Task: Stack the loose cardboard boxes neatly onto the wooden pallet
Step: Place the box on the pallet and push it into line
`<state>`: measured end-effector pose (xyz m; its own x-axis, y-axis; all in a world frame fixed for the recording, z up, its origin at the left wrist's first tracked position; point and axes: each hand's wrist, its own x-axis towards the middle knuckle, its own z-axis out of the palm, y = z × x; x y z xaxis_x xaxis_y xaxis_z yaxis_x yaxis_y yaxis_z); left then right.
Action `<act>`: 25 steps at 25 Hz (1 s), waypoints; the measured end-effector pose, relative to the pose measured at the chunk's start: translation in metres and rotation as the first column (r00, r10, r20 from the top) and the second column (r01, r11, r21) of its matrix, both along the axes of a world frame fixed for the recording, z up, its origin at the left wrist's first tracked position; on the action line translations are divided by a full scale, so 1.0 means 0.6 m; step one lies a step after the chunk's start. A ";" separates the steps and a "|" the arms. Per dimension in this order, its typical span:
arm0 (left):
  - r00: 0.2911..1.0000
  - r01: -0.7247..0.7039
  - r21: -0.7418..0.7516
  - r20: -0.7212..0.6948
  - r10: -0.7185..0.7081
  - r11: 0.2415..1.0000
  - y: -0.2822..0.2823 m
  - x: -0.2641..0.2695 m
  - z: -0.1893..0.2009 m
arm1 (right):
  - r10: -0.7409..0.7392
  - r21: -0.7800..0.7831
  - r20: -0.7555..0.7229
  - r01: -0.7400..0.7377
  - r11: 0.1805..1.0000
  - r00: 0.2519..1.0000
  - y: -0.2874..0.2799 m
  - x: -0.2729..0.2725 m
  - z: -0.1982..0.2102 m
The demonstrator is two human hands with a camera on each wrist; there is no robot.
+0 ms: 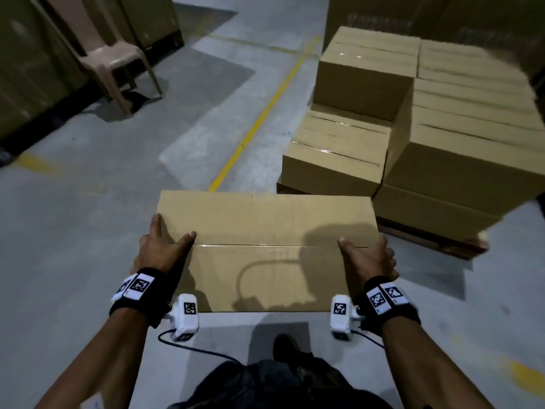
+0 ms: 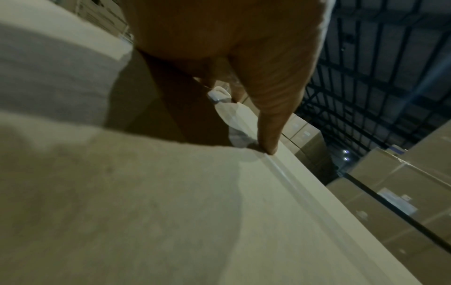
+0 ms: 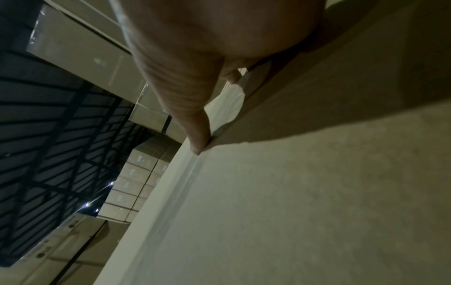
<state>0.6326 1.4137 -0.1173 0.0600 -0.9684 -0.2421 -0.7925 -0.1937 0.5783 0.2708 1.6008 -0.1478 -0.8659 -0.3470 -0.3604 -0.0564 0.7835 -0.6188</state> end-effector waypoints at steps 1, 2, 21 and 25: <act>1.000 -0.017 0.003 -0.007 0.017 1.000 -0.020 -0.006 0.002 | 0.014 -0.001 -0.009 -0.014 1.000 1.000 -0.025 -0.014 0.001; 0.999 -0.033 0.006 -0.005 0.033 0.999 -0.044 -0.015 0.001 | 0.032 0.005 -0.017 -0.032 0.999 0.999 -0.057 -0.030 0.003; 0.958 0.286 0.091 -0.023 -0.285 0.954 -0.684 -0.355 -0.046 | -0.302 0.097 -0.022 0.302 0.948 0.953 -0.518 -0.231 0.008; 0.918 0.396 0.084 -0.002 -0.397 0.915 -0.791 -0.445 -0.038 | -0.387 0.090 0.004 0.385 0.919 0.922 -0.584 -0.271 0.008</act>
<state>0.3655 0.9394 -0.1403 -0.3203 -0.8905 -0.3231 -0.8225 0.0922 0.5612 0.1081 1.2506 -0.1428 -0.9180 0.0456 -0.3939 0.2736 0.7918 -0.5461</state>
